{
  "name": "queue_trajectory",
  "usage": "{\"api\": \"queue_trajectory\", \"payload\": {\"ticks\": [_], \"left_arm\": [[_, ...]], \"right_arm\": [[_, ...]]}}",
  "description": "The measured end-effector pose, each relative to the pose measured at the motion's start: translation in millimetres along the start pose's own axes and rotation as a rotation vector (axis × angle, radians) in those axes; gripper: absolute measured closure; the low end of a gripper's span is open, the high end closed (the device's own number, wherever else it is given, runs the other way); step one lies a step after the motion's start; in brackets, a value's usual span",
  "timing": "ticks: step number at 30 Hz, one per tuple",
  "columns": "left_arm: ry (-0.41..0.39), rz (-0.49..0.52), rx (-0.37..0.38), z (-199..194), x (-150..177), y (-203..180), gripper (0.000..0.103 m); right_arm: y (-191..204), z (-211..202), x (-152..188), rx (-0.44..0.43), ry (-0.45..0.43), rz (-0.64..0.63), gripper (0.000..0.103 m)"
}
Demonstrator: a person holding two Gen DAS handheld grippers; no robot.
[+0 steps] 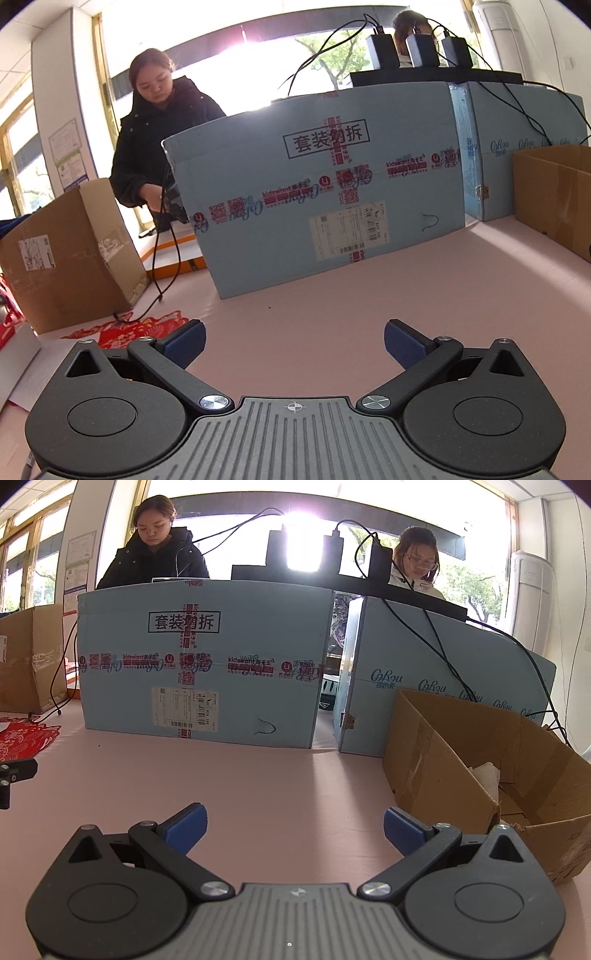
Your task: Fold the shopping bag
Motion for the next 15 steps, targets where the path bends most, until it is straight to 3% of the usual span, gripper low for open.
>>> {"api": "queue_trajectory", "payload": {"ticks": [6,15], "left_arm": [[-0.002,-0.019,-0.024,5.0,-2.7,9.0,0.0],[0.022,-0.104,0.005,16.0,2.3,3.1,0.0]], "right_arm": [[-5.7,5.7,-0.4,0.005,-0.001,-0.011,0.0],[-4.0,17.5,-1.7,-0.022,-0.011,-0.024,0.0]]}}
Point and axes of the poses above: each gripper's, at about its wrist camera, not at the fingertips, and z roughly the way its jaws point, y to its left, x to its underside, the point moved 7 cm from there along z, roughly the way its jaws point, and after that the axes turned 6 degrees about -z, right-handed, at the moved point
